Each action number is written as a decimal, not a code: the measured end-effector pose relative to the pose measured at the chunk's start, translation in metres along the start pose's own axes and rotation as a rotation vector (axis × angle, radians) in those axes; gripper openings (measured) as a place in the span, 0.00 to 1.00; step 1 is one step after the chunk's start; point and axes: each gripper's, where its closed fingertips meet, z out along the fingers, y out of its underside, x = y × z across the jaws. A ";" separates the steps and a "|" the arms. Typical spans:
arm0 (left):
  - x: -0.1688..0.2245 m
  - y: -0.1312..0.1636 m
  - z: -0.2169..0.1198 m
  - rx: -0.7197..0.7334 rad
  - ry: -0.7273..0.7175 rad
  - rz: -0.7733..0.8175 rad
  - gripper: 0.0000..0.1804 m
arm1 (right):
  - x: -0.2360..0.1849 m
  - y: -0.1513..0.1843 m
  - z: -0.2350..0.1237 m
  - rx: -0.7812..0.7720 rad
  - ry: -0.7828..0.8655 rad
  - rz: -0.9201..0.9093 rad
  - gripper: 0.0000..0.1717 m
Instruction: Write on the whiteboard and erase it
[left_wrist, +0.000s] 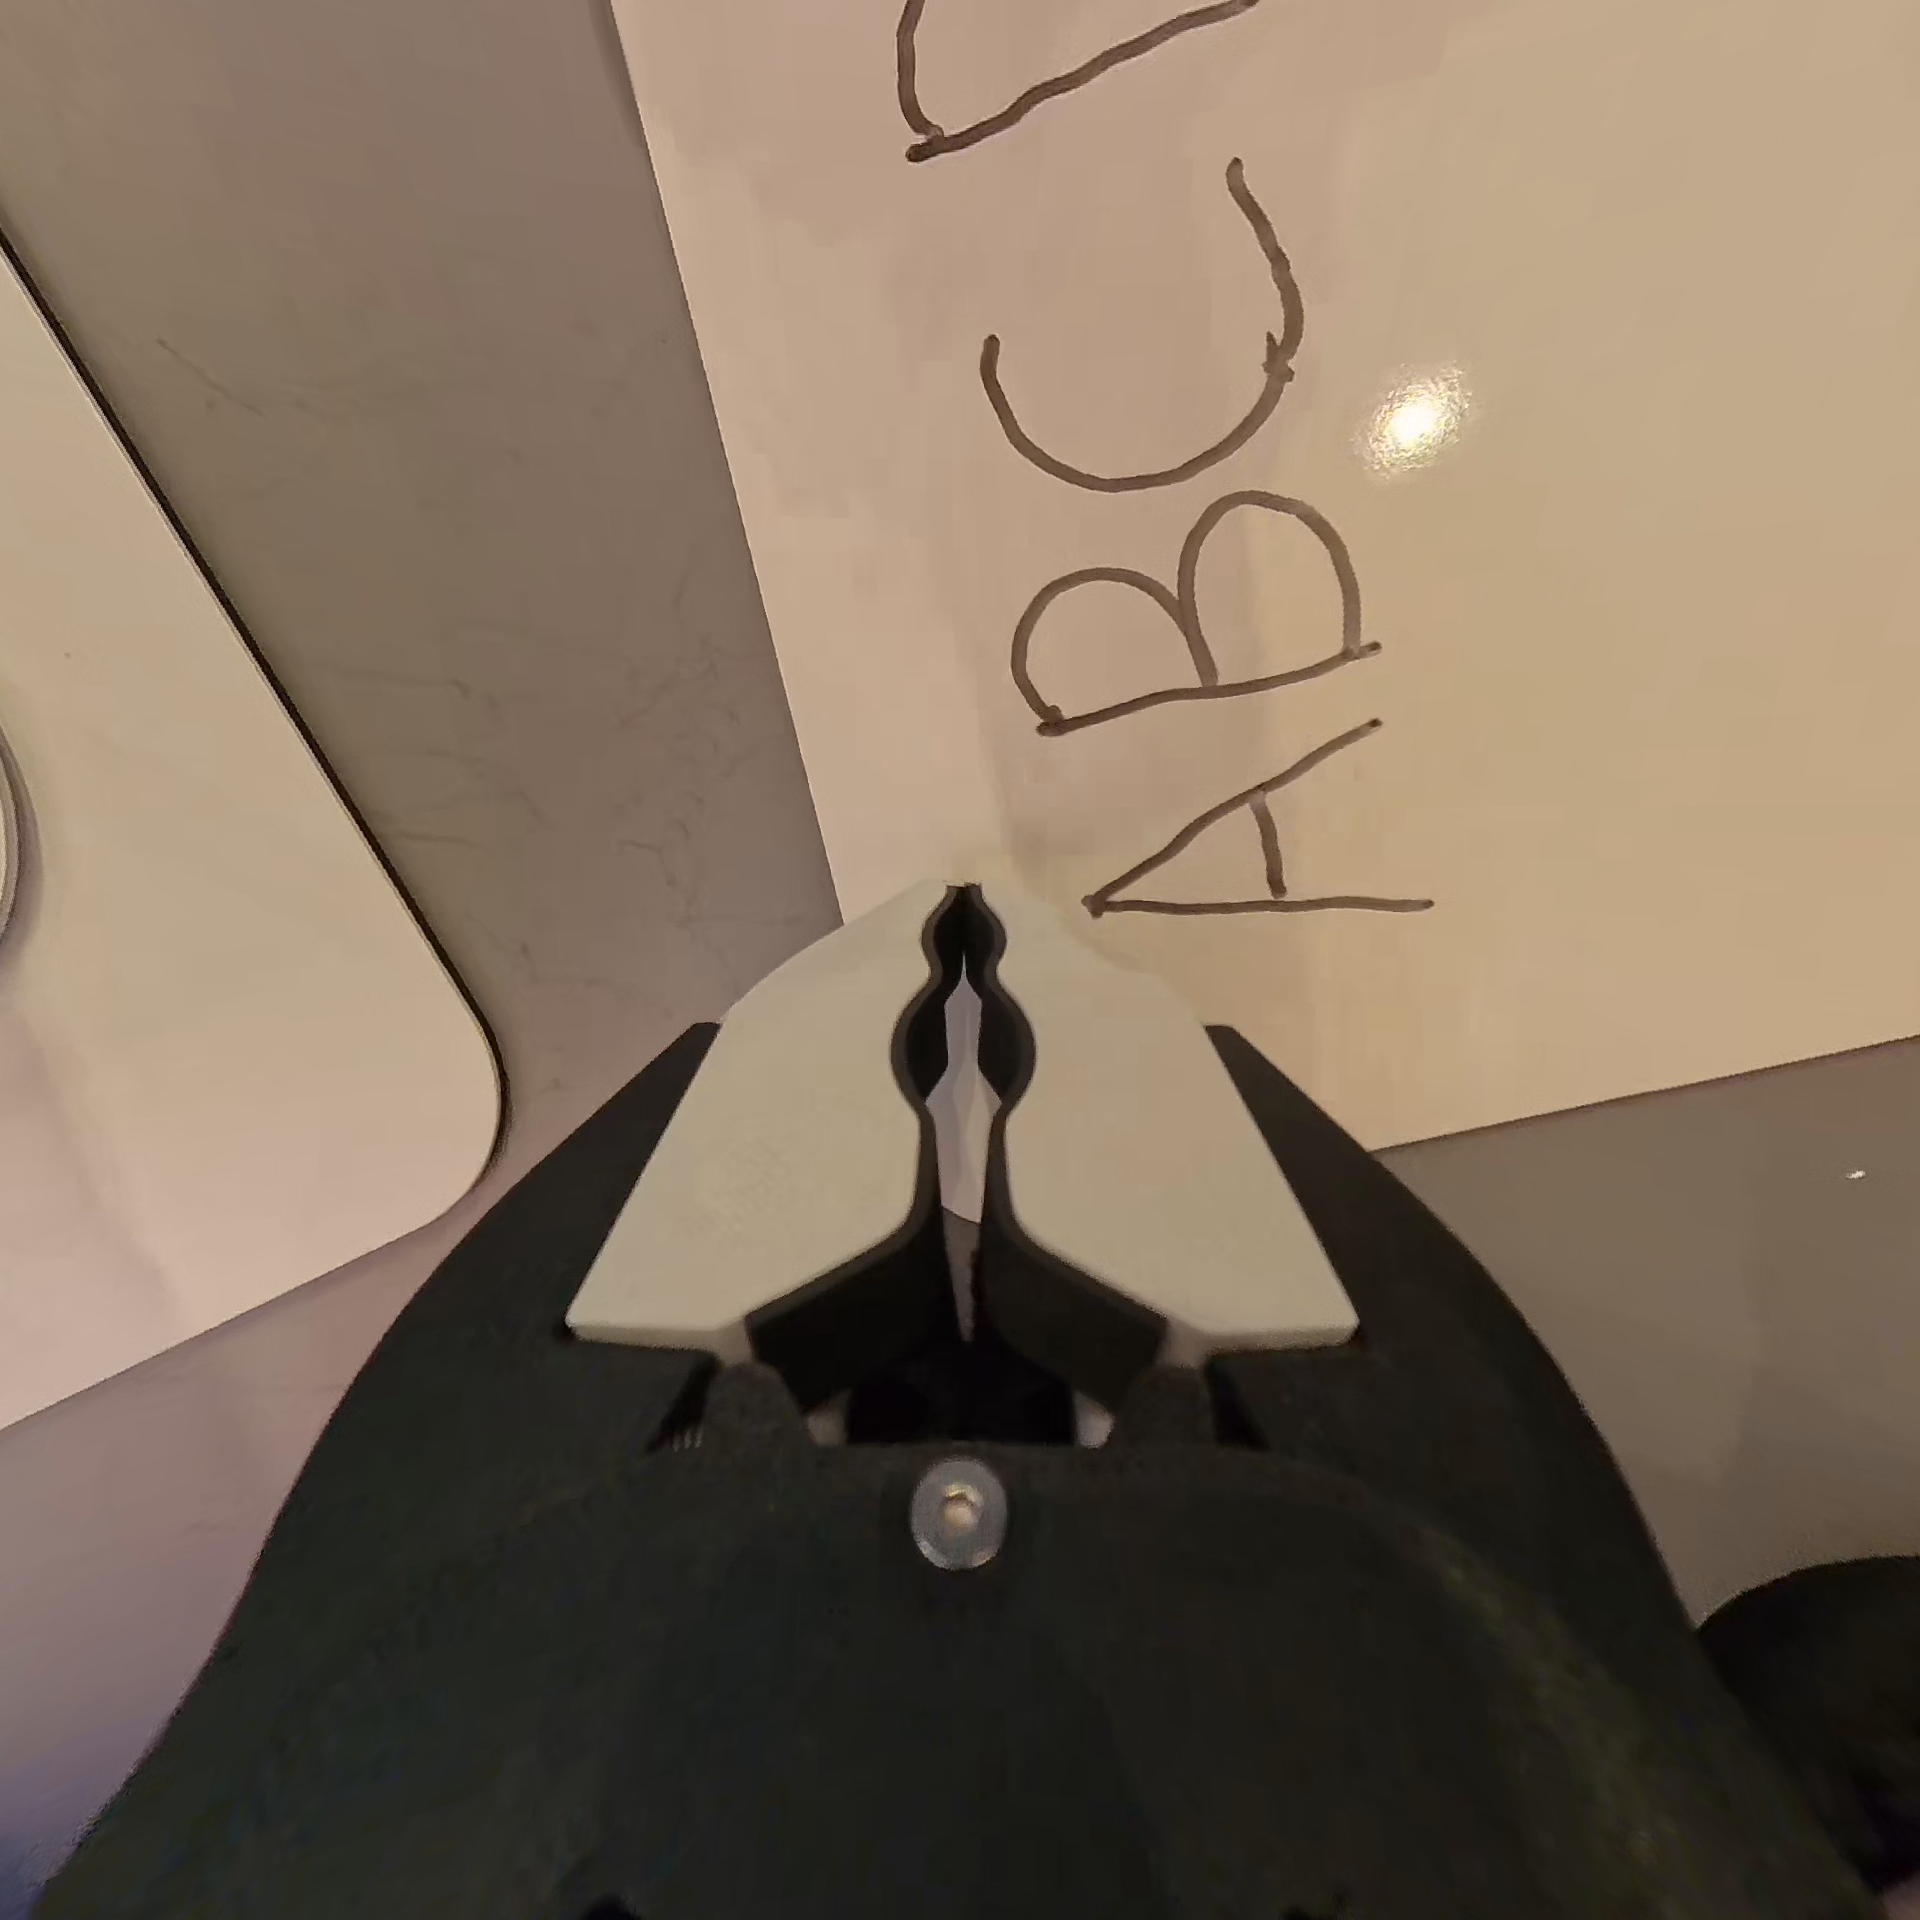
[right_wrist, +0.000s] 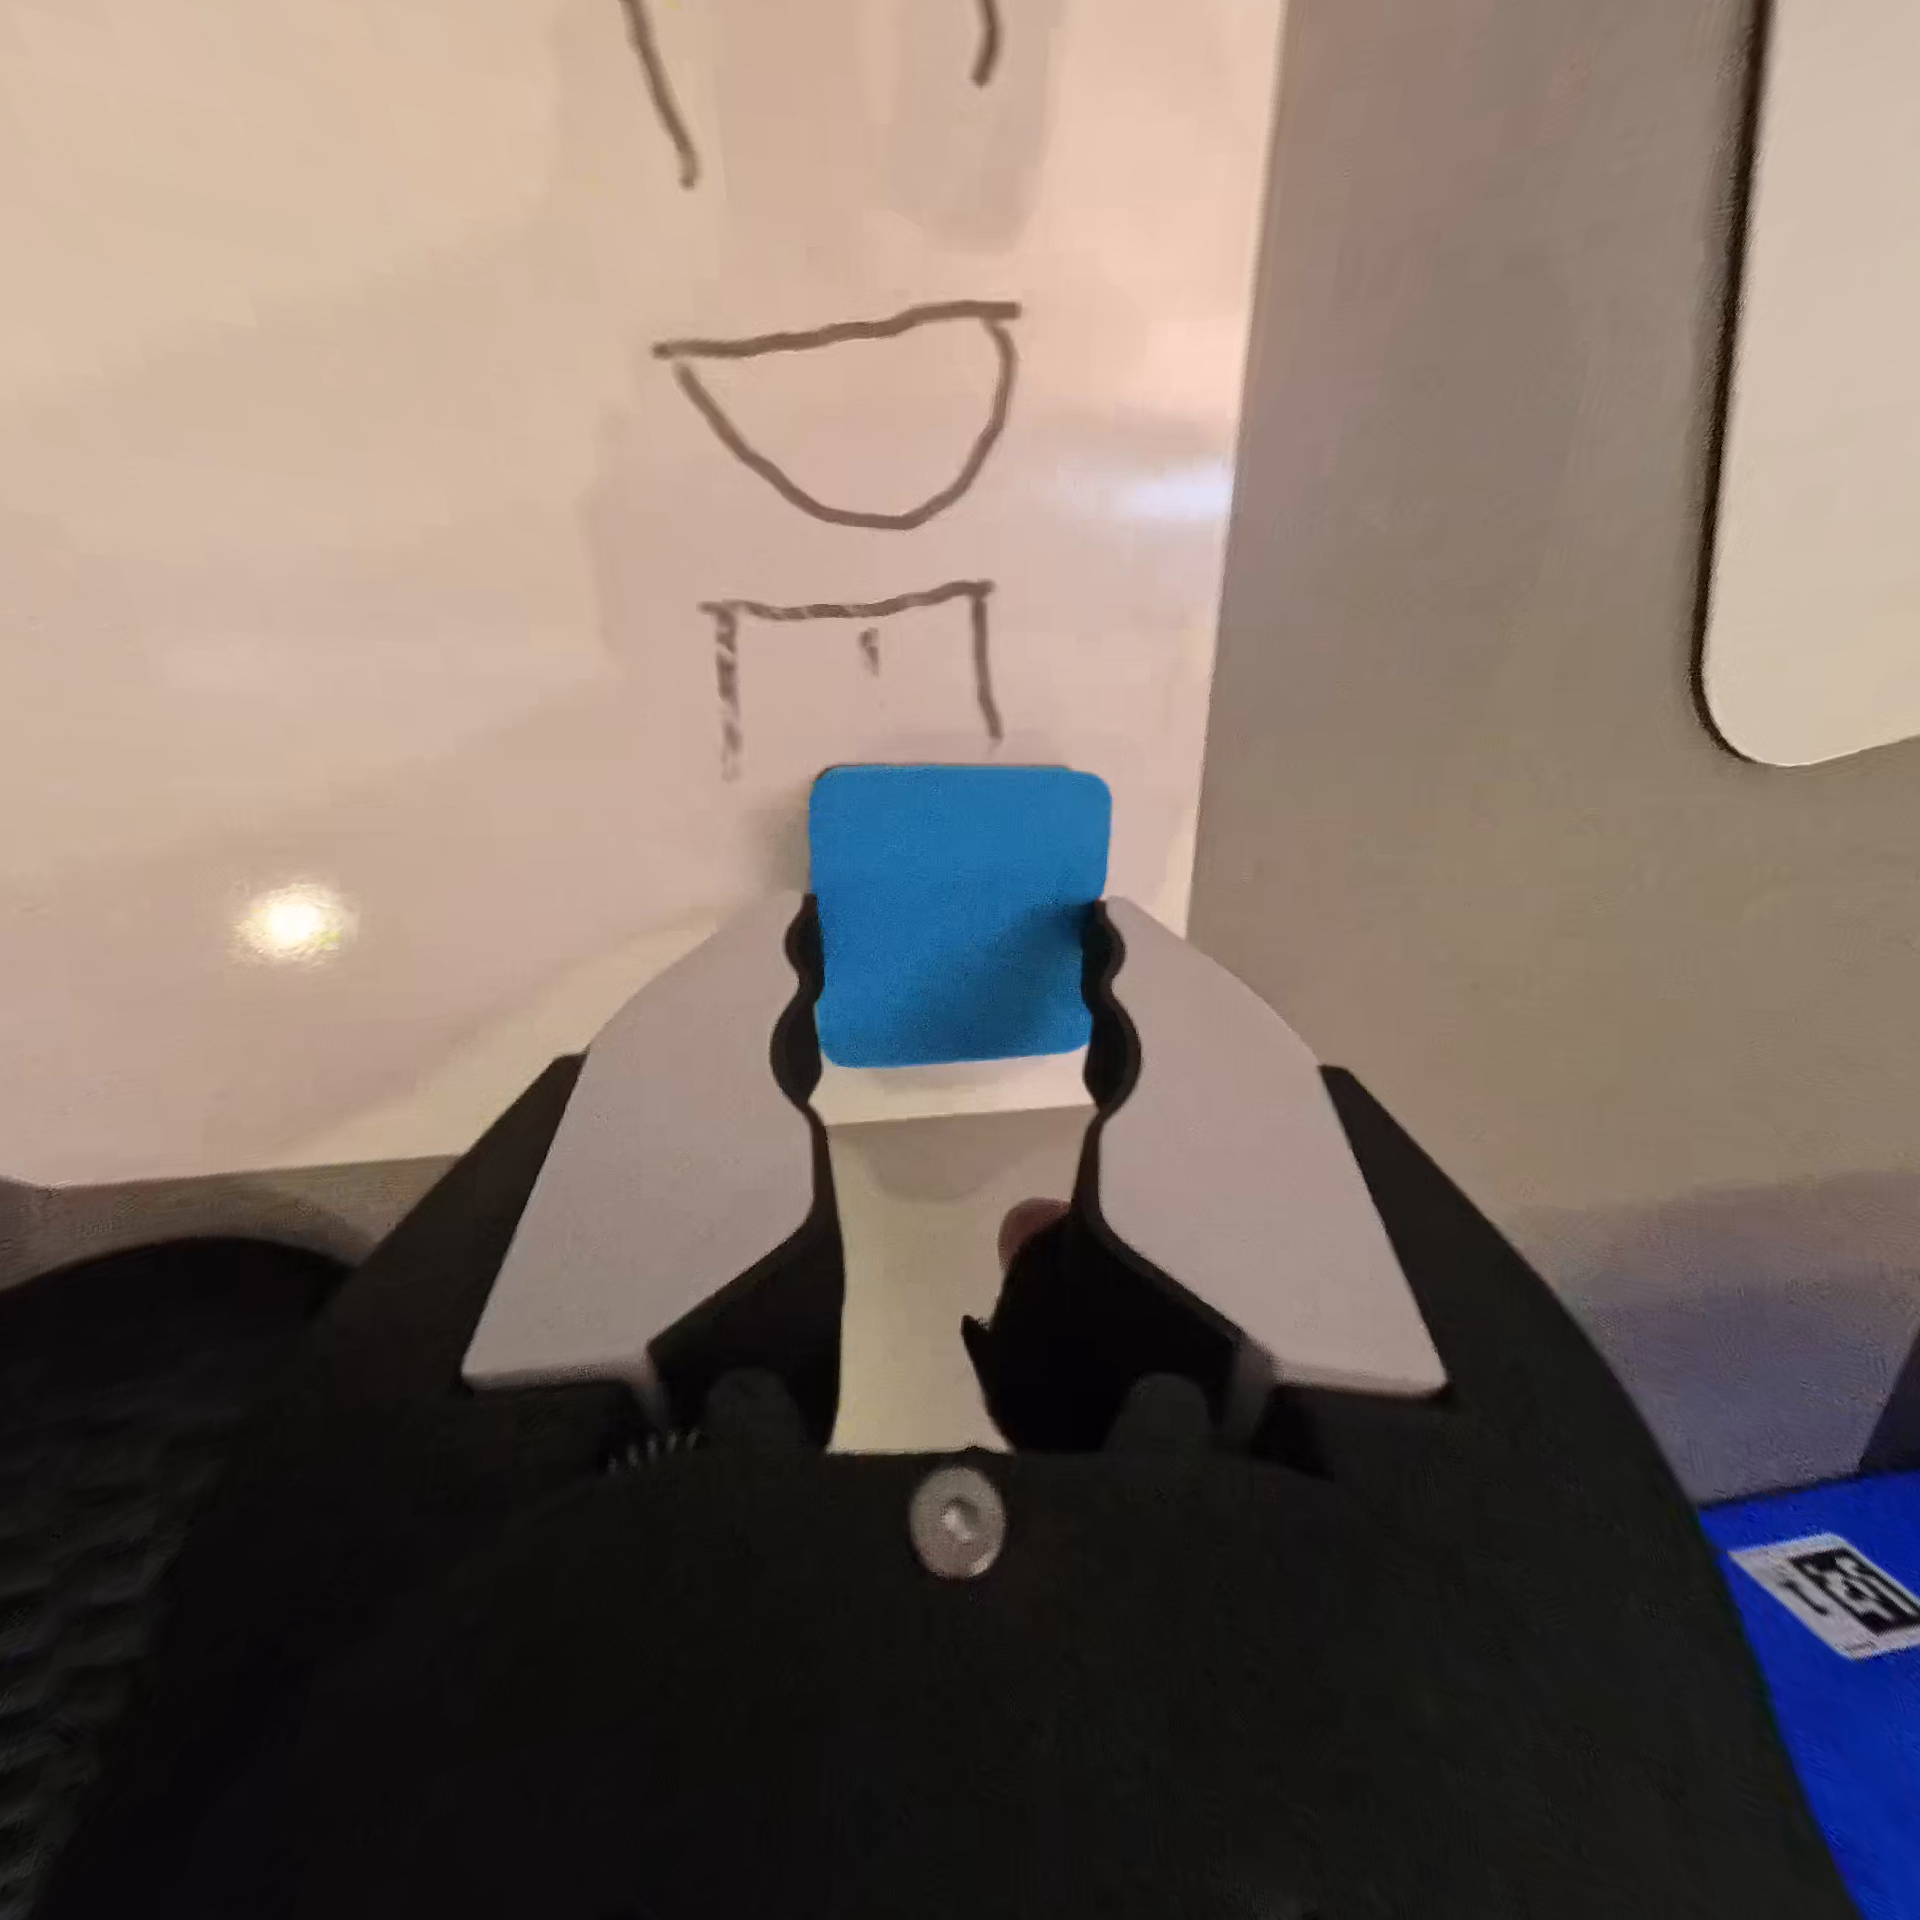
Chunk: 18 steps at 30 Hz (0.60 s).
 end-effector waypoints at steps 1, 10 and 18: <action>0.000 0.000 0.000 -0.002 0.000 0.002 0.00 | 0.004 -0.006 0.002 0.013 0.004 0.014 0.29; 0.000 -0.001 0.001 0.001 -0.003 -0.003 0.00 | -0.005 -0.036 0.009 0.011 -0.018 -0.066 0.29; 0.000 -0.001 0.001 0.006 -0.005 -0.011 0.00 | -0.016 -0.050 0.010 0.010 -0.034 -0.125 0.29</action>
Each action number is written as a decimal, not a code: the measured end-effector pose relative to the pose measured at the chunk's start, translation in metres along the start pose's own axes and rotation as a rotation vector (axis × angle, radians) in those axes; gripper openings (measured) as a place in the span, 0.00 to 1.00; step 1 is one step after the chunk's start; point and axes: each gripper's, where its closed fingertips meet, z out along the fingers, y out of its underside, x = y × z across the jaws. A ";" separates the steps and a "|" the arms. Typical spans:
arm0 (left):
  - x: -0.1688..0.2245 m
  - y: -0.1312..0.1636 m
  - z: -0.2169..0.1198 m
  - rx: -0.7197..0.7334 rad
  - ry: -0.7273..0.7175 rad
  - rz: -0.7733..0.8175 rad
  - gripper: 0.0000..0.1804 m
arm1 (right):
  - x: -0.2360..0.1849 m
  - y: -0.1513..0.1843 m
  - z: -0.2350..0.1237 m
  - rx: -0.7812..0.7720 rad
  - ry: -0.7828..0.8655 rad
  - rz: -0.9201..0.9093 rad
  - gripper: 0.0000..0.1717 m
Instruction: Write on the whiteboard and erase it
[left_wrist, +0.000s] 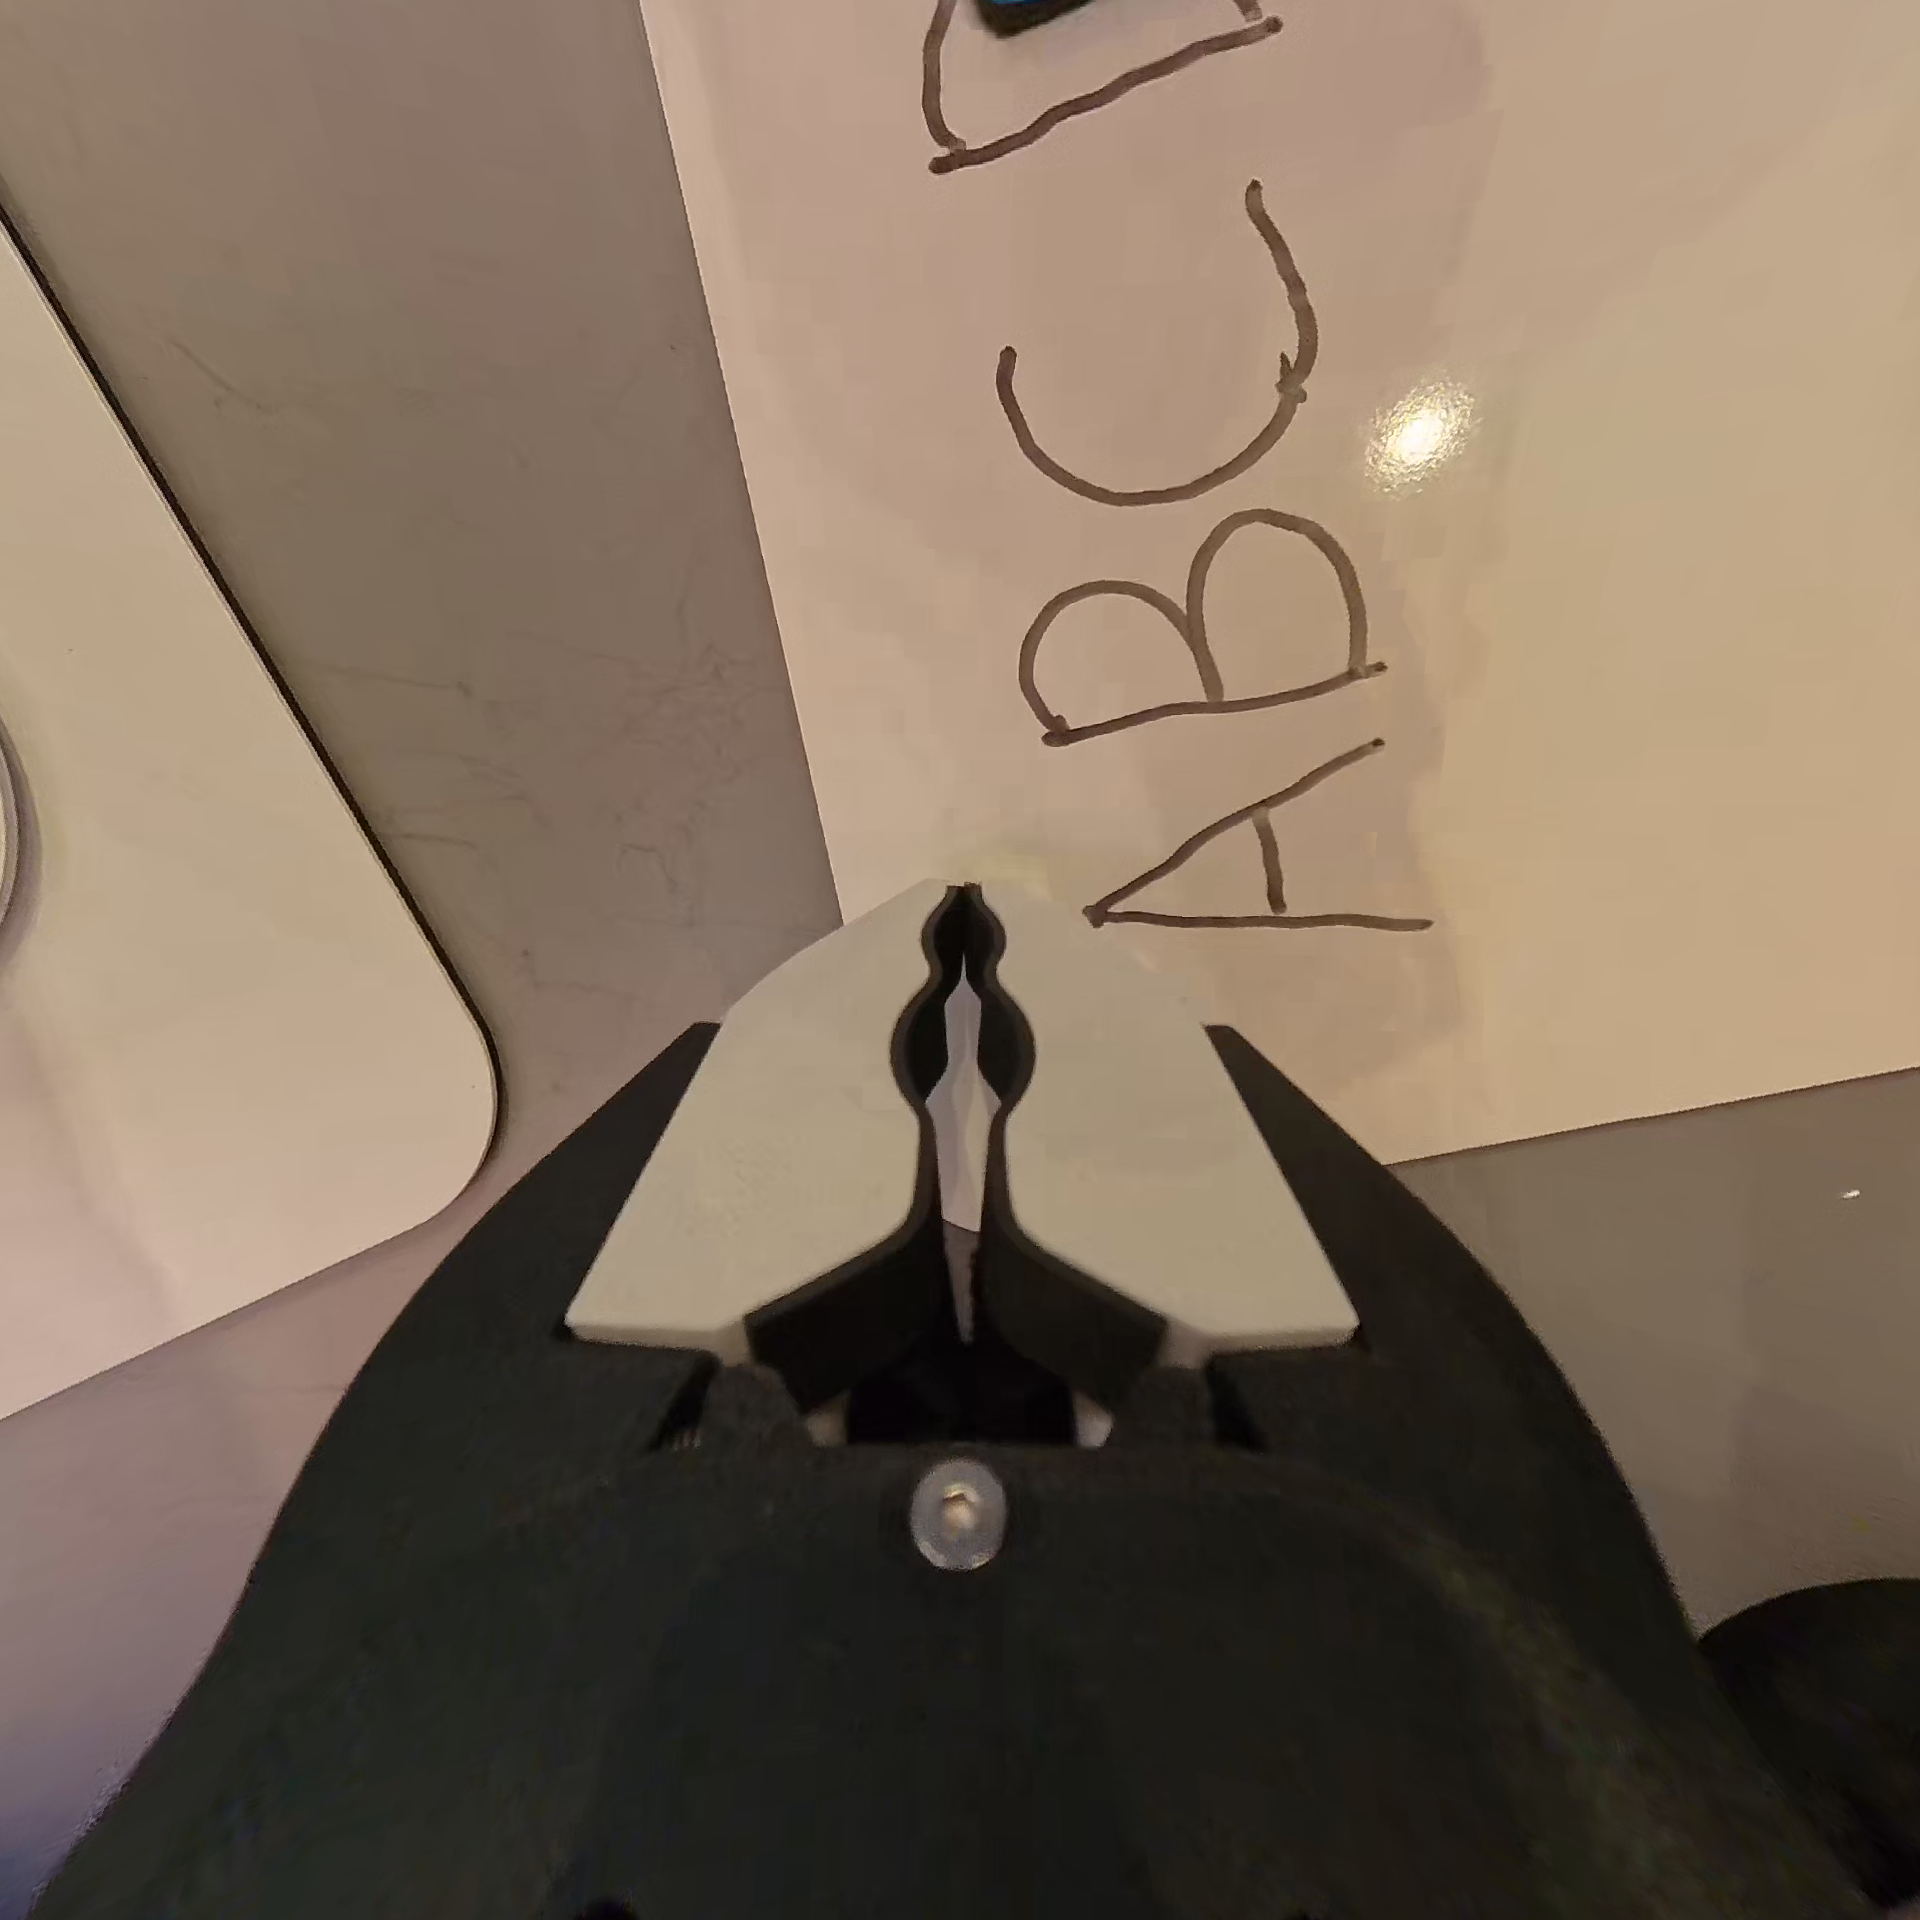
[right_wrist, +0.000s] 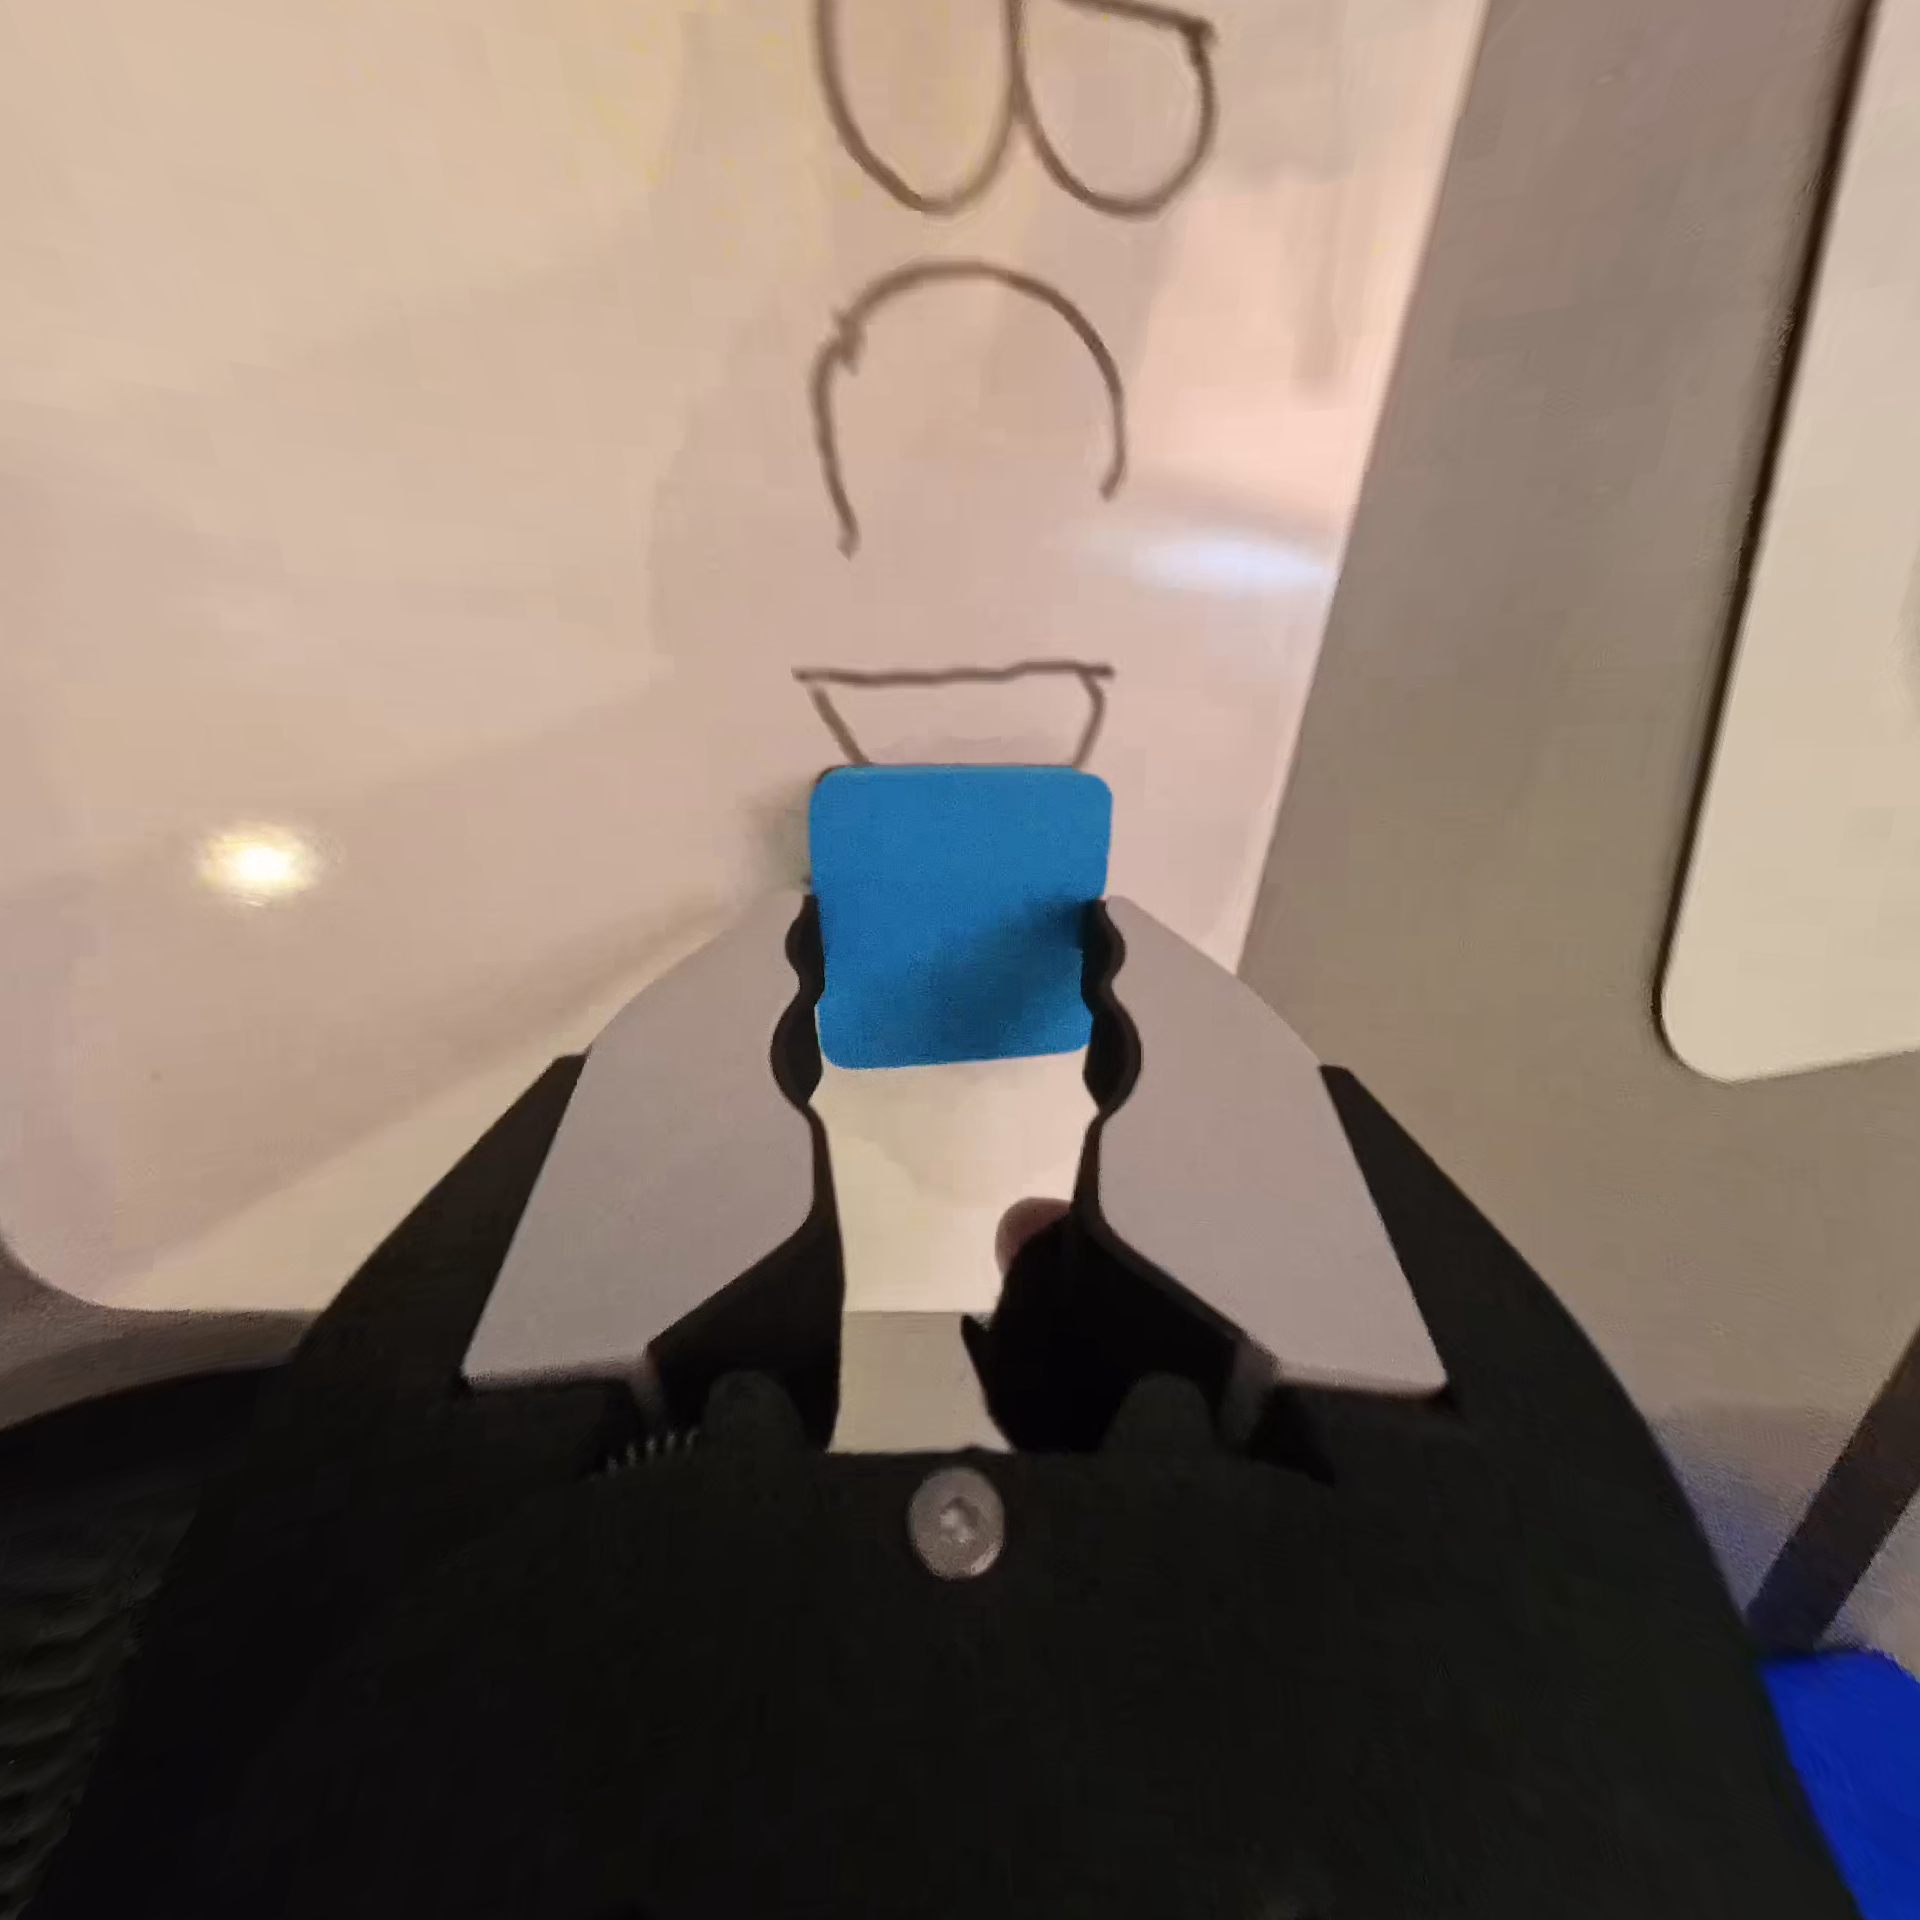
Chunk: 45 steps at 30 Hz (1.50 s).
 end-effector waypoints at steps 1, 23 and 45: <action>0.000 0.000 0.000 0.003 0.000 -0.002 0.01 | -0.009 -0.003 -0.001 -0.006 -0.014 -0.035 0.29; 0.000 0.000 0.000 0.012 0.006 -0.005 0.00 | -0.002 -0.010 0.002 -0.026 0.012 0.011 0.29; 0.000 0.000 0.000 0.023 0.016 -0.017 0.00 | 0.015 -0.038 0.012 -0.039 -0.015 -0.024 0.29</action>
